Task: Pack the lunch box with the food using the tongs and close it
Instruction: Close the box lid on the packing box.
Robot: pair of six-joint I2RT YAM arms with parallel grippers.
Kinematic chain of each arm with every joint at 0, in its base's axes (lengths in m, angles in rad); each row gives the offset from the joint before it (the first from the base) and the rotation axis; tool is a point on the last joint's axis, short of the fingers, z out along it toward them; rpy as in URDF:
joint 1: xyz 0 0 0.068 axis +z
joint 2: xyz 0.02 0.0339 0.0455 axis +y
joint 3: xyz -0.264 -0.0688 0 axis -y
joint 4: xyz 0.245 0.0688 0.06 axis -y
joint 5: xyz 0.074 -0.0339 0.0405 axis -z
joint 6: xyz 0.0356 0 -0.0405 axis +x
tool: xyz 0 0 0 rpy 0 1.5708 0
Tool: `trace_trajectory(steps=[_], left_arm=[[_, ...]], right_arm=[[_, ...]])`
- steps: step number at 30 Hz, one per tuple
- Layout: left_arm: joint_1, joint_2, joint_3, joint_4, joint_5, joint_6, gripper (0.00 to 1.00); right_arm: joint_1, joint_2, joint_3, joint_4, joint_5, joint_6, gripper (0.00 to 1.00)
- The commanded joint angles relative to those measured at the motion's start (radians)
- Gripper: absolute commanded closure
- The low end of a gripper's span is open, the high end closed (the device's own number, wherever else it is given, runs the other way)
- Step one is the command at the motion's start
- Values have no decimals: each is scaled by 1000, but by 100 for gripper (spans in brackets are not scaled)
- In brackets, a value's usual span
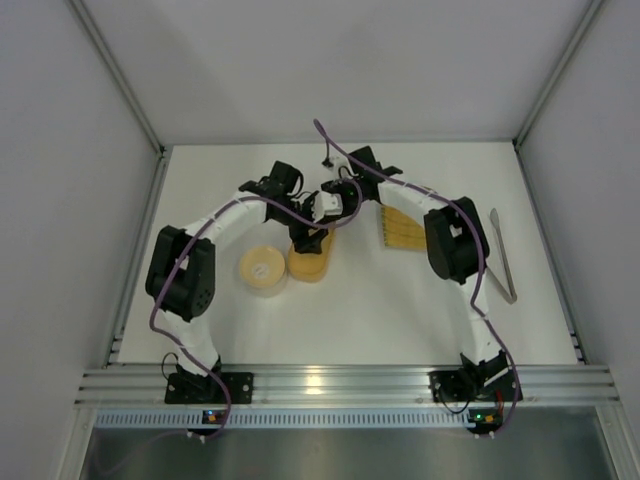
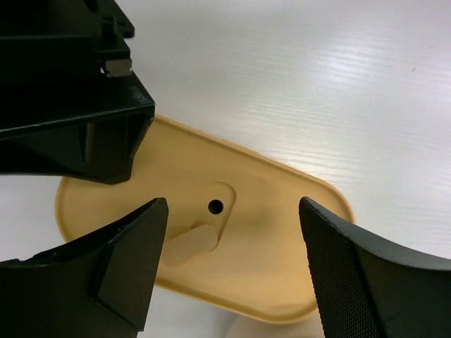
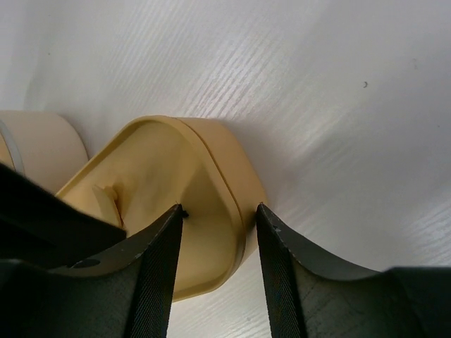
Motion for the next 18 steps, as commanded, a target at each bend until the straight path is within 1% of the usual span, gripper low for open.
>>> trace_trajectory(steps=[1,3,4,8,11,12,14,15,18], left_arm=[[7,-178,-36,97,74,-108,20],[14,-244,-39,121,93,-157,19],[26,-258,-39,125,104,-180,19],[73,-308,5,121,156,-305,19],[133,-342,11,145,182,-421,19],[173,-351,8,173,188,-490,19],[213,-377,-4,191,197,-555,19],[251,-383,-10,193,200,-599,19],[322,-425,-53,210,213,-661,20]], right_arm=[[30,59,48,-100,-49,-78,56],[30,73,56,-108,-56,-84,57],[30,79,56,-109,-62,-117,57],[32,93,62,-111,-92,-135,57],[34,95,70,-114,-115,-159,58],[32,95,70,-112,-121,-177,58],[37,95,71,-115,-132,-199,58],[37,96,76,-118,-136,-219,58],[43,104,87,-140,-153,-244,59]])
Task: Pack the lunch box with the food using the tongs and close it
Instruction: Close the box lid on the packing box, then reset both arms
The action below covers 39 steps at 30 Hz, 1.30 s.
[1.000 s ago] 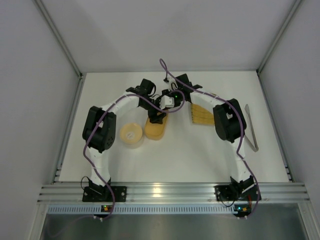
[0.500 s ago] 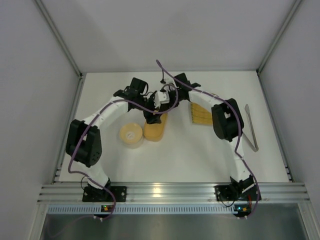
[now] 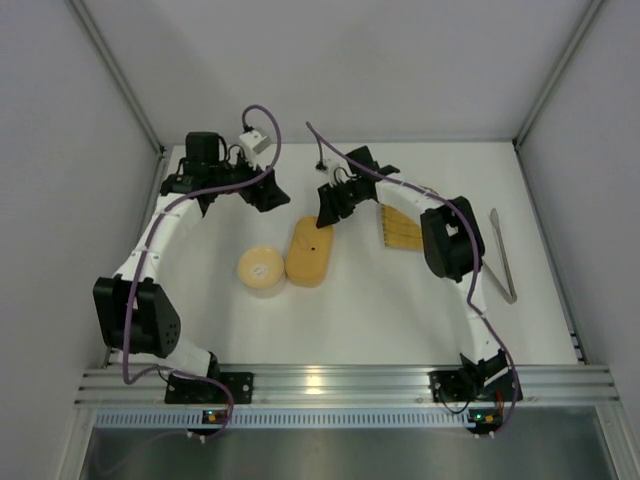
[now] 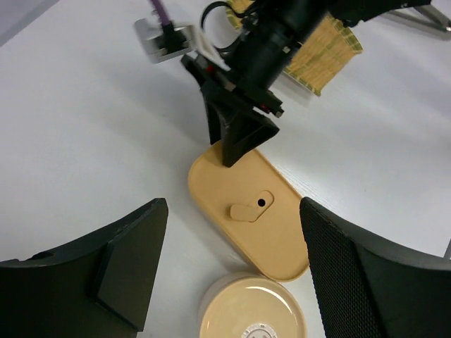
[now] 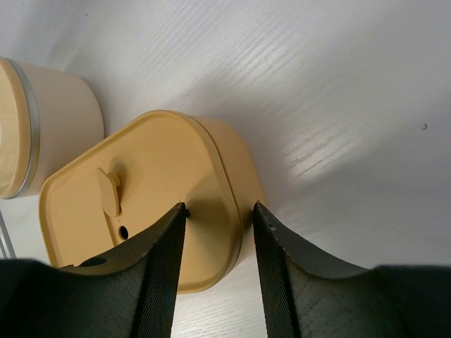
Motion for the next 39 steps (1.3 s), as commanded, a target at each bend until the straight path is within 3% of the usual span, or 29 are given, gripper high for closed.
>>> trace_trajectory(steps=[1,14,25,27,28,29,32,39], left_arm=[[67,-100,-48,67,54,-146,20],[315,-108,-171,-100,-4,-88,20],[357,-114,-220,-158,8,9,18],[355,-115,-219,-159,9,6,12],[357,-118,-219,-149,2,-5,2],[358,-122,-219,-142,-9,-13,2],[360,-129,-216,-108,-35,-40,2],[361,-128,-170,-114,-104,-128,2]], right_arm=[[45,47,19,-103,-12,-89,59],[123,15,-12,-187,-13,-236,61],[134,-54,-41,-164,5,-195,55],[128,-71,-42,-162,5,-181,48],[126,-95,-50,-162,3,-175,44],[122,-109,-53,-159,2,-160,35],[105,-186,-75,-149,3,-137,20],[18,-408,-79,-156,2,-66,6]])
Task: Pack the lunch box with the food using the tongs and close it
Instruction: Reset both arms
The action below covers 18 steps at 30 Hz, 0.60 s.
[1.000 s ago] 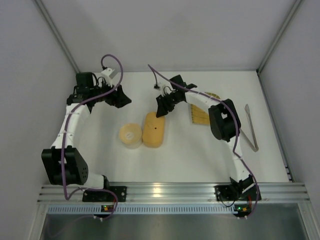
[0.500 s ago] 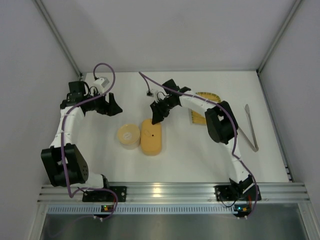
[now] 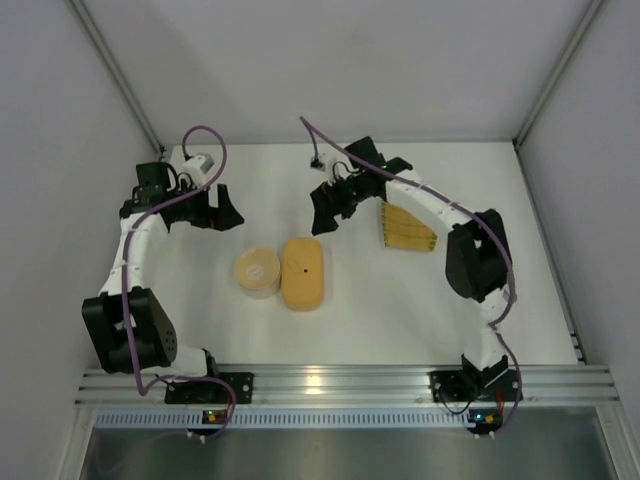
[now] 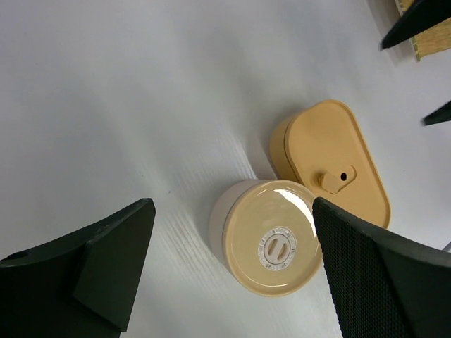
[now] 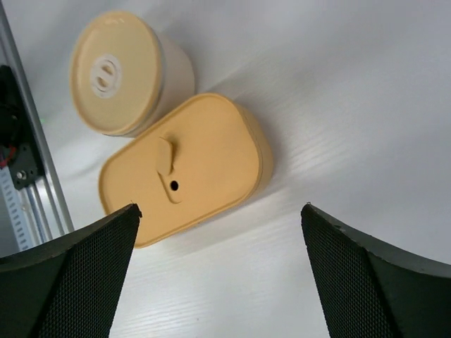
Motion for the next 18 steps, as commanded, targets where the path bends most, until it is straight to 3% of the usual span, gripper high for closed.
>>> trace_trajectory(steps=[1,5,9,12,18], left_arm=[[6,-20,44,8,-31,-51,2],[7,-31,58,14,-115,-113,2],[7,-80,36,23,-178,-117,2],[7,-150,-8,55,-243,-114,2],[7,-264,-143,71,-349,-95,2]], right_arm=[[-68,-224,4,7,-10,49,4],[-137,-369,-77,41,84,106,1],[-304,-502,-232,73,136,140,1],[-421,-627,-402,115,174,127,1],[-503,-874,-757,191,309,81,1]])
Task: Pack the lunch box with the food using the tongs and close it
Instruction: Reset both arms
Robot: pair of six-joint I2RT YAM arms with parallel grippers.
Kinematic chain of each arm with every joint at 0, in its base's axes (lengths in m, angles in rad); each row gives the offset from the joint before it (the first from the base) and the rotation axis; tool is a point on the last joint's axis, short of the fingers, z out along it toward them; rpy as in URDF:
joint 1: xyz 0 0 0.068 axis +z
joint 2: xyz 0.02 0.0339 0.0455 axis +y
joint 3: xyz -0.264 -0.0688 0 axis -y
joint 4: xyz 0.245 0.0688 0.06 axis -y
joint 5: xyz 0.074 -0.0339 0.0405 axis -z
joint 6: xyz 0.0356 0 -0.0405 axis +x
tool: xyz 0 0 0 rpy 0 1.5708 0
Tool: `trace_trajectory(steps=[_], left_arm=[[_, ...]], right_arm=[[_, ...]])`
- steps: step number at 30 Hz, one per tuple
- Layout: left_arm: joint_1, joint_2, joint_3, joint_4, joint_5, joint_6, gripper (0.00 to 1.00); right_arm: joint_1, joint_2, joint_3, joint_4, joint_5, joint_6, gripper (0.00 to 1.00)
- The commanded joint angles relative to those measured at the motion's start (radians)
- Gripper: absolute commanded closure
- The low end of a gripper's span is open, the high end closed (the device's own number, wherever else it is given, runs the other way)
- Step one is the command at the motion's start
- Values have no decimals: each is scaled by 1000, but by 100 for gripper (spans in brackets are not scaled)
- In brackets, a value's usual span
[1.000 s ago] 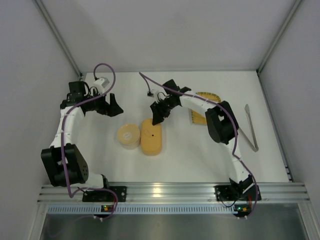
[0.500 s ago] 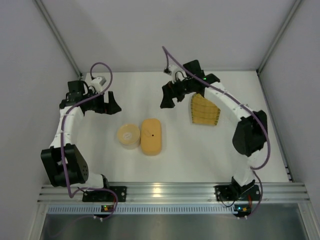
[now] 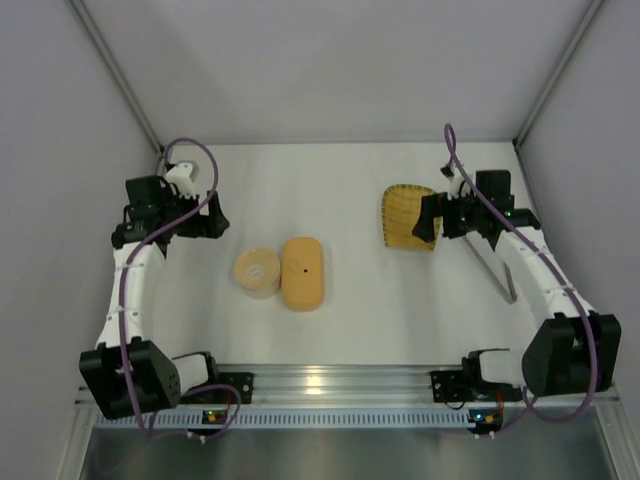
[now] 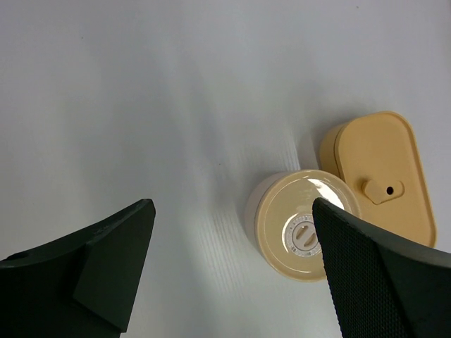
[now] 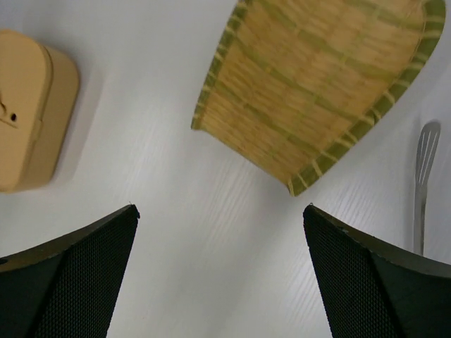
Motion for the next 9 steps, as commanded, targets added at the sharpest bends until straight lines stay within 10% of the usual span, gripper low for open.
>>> trace_trajectory(steps=[1,9], left_arm=[[5,-62,-59,38,-92,2,2],[7,-173,-137,11,-95,30,2]], right_arm=[[-12,-153,-136,91,86,-22,1],[-20,-280,-210,123,161,-13,1]])
